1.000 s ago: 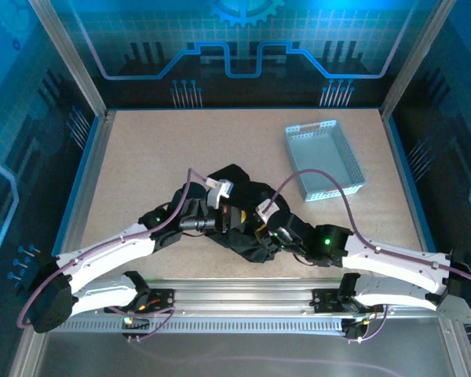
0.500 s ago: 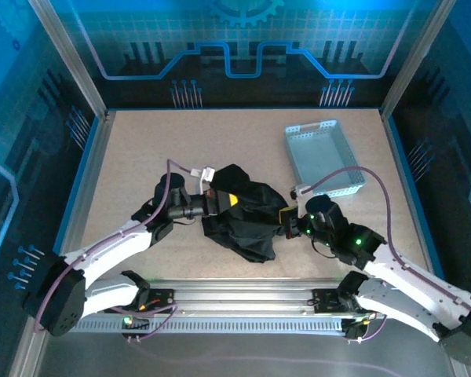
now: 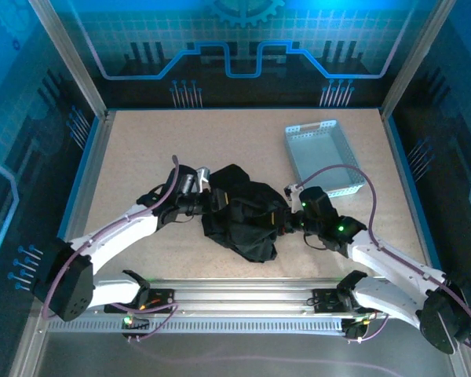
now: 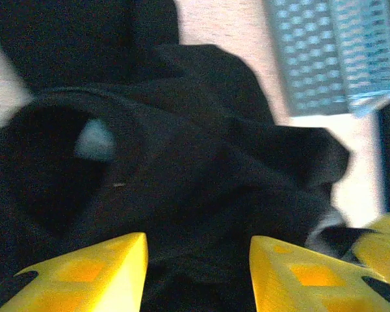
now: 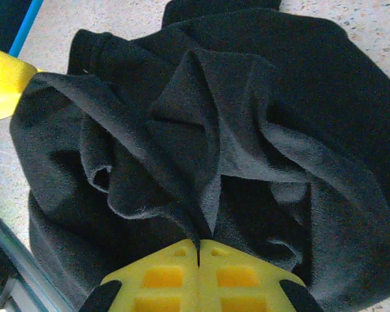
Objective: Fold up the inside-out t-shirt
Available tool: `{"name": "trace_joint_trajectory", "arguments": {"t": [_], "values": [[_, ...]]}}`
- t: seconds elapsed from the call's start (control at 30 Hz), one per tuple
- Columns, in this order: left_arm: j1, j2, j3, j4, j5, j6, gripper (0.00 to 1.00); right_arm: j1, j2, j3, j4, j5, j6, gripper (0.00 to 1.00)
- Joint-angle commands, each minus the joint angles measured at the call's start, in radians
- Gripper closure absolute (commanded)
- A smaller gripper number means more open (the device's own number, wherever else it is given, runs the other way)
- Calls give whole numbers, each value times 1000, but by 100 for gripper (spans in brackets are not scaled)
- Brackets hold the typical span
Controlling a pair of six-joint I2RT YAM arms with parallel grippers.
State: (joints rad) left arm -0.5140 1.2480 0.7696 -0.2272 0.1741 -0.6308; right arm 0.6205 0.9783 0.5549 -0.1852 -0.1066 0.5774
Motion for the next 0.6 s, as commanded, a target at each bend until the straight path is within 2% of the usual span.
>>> {"name": "trace_joint_trajectory", "arguments": {"t": [0.0,0.07,0.1,0.27,0.4,0.57], "values": [[-115,-64,110,-274,-295,112,51,1,4,16,57,-42,12,100],[-233,-61,184,-327,-407,160,49,14,-1,20,58,-27,13,100],[-285,-47,223,-343,-428,177,49,20,-3,23,58,-20,13,100],[-423,104,352,-393,-482,199,51,30,-9,34,49,-7,10,100],[-466,236,427,-424,-491,194,52,38,-13,36,43,6,7,100],[-488,329,494,-469,-555,162,52,45,-25,36,35,16,3,100]]}}
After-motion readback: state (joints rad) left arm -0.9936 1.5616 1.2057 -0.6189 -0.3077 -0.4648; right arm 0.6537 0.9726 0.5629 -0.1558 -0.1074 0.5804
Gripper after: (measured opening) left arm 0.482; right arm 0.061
